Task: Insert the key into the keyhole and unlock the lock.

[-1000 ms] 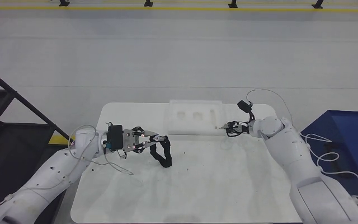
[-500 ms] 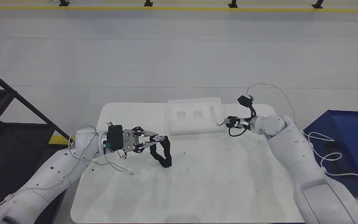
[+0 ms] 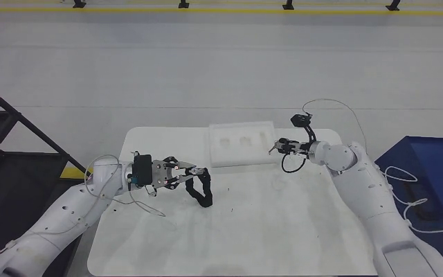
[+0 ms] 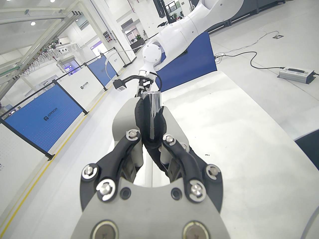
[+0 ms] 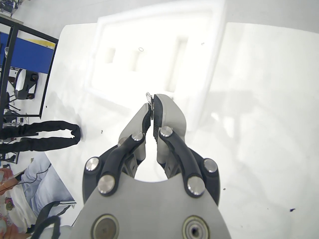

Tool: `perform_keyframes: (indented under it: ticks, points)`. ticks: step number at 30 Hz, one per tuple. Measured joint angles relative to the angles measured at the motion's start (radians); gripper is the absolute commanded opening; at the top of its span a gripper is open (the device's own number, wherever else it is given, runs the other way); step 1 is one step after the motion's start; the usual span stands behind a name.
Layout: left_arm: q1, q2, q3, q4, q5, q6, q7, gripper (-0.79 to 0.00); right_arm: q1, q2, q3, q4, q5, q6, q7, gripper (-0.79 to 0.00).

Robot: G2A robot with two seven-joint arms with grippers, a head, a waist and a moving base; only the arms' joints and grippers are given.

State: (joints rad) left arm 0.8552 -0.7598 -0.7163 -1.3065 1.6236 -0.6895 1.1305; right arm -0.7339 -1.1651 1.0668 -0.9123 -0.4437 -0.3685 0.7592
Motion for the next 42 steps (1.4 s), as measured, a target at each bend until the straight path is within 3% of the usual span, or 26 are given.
perform_keyframes:
  ticks: [12, 21, 30, 42]
  points:
    - [0.0, 0.0, 0.0, 0.0, 0.0, 0.0, 0.0, -0.785, -0.331, 0.085, 0.223, -0.564, -0.007, 0.031, 0.083, -0.785]
    - [0.0, 0.0, 0.0, 0.0, 0.0, 0.0, 0.0, -0.785, -0.498, 0.104, 0.29, -0.835, -0.008, 0.04, 0.058, -0.785]
    - [0.0, 0.0, 0.0, 0.0, 0.0, 0.0, 0.0, -0.785, -0.547, 0.102, 0.271, -0.949, 0.01, 0.118, 0.009, -0.785]
    - [0.0, 0.0, 0.0, 0.0, 0.0, 0.0, 0.0, -0.785, -0.544, 0.102, 0.281, -0.955, 0.042, 0.137, -0.004, -0.785]
